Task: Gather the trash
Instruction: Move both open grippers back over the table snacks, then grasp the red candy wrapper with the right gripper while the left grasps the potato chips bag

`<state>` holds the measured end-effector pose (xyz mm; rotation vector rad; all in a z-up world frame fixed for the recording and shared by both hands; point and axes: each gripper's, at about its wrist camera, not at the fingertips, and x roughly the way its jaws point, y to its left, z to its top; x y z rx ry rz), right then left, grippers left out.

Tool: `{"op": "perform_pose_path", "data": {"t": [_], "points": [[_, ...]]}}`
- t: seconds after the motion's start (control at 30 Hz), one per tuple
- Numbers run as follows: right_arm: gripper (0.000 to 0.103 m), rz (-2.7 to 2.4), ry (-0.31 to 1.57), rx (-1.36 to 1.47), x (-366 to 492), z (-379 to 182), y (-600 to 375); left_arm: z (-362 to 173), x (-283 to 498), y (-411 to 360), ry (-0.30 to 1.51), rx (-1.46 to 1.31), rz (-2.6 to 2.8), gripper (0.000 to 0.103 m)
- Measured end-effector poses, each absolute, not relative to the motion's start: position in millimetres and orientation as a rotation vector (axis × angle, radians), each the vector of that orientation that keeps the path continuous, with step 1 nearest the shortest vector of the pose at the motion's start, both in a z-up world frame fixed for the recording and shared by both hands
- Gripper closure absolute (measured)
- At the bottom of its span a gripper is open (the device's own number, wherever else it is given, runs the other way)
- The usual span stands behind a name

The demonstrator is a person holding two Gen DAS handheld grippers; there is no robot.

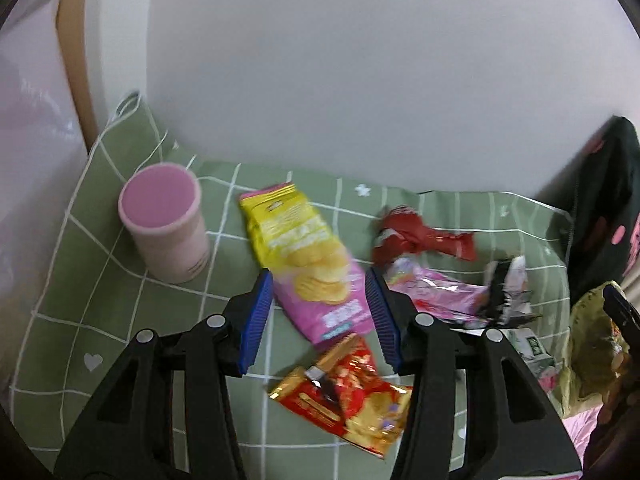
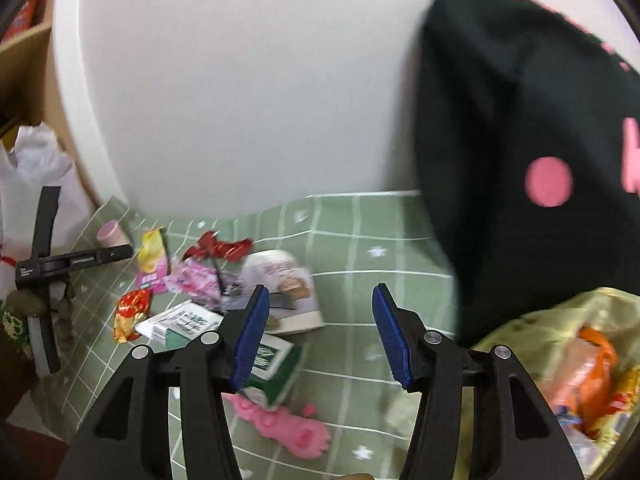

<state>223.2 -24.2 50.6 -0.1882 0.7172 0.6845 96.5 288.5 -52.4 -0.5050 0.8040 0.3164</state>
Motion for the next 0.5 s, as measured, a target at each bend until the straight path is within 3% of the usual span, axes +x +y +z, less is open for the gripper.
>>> {"op": "perform_pose_path", "data": {"t": [0.17,0.5], "points": [[0.053,0.727,0.744,-0.209,222.4,39.6,0.3,-73.3,115.2,303.8,0.843,-0.603,0.319,0.047],[0.053,0.987,0.738,-0.413,254.2,35.6,106.1,-84.1,122.3,300.3,0.89,-0.589,0.267,0.047]]}}
